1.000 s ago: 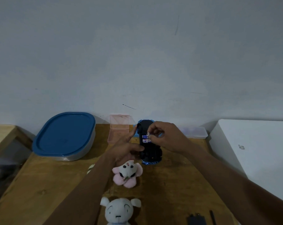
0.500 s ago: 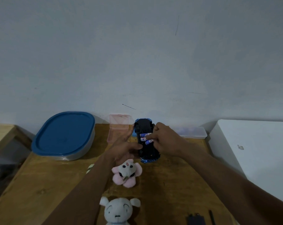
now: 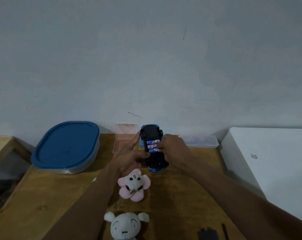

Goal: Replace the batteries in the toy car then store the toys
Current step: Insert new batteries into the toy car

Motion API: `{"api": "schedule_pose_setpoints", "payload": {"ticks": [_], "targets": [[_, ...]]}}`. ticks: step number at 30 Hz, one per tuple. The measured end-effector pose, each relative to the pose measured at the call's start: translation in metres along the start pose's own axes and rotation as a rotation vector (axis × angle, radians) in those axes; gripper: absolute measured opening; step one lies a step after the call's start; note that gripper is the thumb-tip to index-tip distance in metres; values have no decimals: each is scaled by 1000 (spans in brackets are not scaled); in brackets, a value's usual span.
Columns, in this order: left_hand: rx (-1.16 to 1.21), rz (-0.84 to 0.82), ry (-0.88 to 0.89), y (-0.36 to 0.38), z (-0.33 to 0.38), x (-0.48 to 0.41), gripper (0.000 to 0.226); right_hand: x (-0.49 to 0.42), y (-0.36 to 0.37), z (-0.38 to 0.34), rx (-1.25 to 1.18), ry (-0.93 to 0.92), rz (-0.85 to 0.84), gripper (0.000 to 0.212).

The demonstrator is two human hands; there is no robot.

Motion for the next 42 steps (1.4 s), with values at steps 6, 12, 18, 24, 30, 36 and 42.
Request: {"api": "schedule_pose_setpoints", "payload": {"ticks": [6,12,18,24,30,36,42], "targets": [[-39,16,-18,-8,-9,-2,92,0,-5,11,-189,79,42,22],[-132,-4,-13,-6,-7,-1,93,-3,-11,20,-244,138,9,20],[-84,1,-69,-2,-17,1,87,-3,-1,31,-288,184,-3,25],[-3,-19,-73,3,-21,1,86,6,3,39,-406,206,38,25],[-101,-4,-97,18,-28,11,89,29,15,52,-619,255,125,35],[-120,-66,-121,43,-51,19,96,66,40,72,-824,359,193,18],[-141,-170,-239,74,-91,26,100,119,75,87,-953,451,185,20]]}}
Point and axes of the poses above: each hand's wrist, its own x-axis away from the middle knuckle, its own y-axis out of the palm, z = x × y, the point moved 10 cm from there along -x, towards the middle knuckle, and after that the axes turned 11 degrees about -z, right-handed, at the moved point
